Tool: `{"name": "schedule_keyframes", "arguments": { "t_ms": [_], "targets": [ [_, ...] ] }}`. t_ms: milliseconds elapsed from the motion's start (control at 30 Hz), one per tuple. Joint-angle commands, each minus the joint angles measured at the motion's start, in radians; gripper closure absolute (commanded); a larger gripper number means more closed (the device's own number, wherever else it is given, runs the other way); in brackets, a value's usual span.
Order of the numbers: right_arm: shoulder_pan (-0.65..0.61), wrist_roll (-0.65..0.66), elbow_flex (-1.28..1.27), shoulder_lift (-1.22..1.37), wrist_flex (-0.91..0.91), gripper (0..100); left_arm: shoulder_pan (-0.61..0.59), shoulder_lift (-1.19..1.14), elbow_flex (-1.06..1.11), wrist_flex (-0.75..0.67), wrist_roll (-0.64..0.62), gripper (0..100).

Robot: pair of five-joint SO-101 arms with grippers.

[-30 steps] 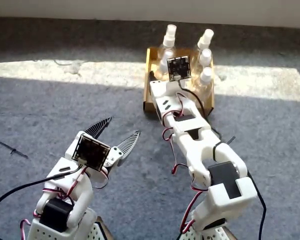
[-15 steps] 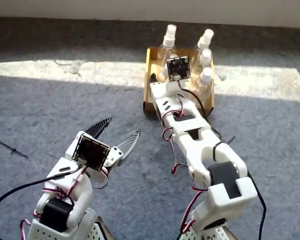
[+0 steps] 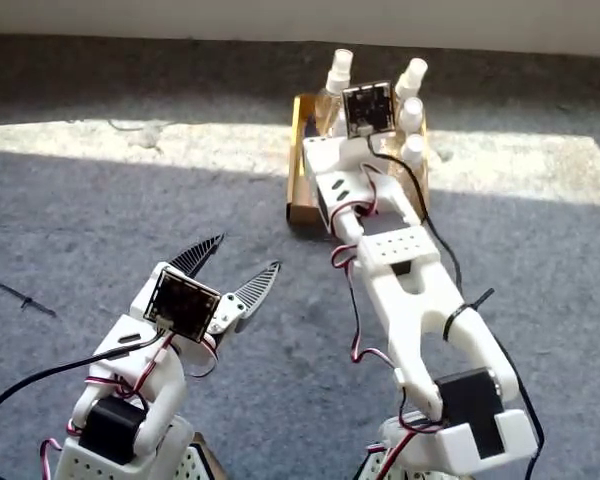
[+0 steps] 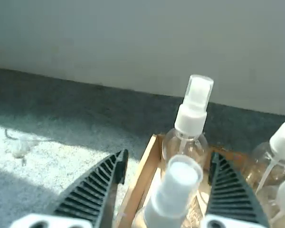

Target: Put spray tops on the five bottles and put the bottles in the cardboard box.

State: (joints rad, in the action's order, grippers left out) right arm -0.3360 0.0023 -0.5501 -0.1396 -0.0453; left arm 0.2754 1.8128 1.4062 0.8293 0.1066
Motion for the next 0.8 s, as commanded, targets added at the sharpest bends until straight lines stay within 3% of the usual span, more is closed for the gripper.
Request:
{"name": "schedule_keyframes", "arguments": {
  "t_ms": [0,267,367,467,767],
  "targets": [
    [0.010,0.032,0.216,-0.093,0.140,77.1,0.022,0.002,0.013,-0.008,0.008,74],
    [0.012,0.040,0.723,-0.202,0.680,78.6,-0.008,0.004,0.024,-0.046,0.008,74],
    [0.025,0.035,0.733,-0.300,0.892,88.2,-0.077,0.010,0.022,-0.068,0.008,74],
    [0.056,0.034,0.647,-0.426,1.033,99.8,-0.154,0.010,0.016,-0.078,0.008,74],
    [0.156,0.040,-0.024,-0.935,1.096,99.3,-0.464,0.010,0.033,-0.075,0.008,74]
  ]
}}
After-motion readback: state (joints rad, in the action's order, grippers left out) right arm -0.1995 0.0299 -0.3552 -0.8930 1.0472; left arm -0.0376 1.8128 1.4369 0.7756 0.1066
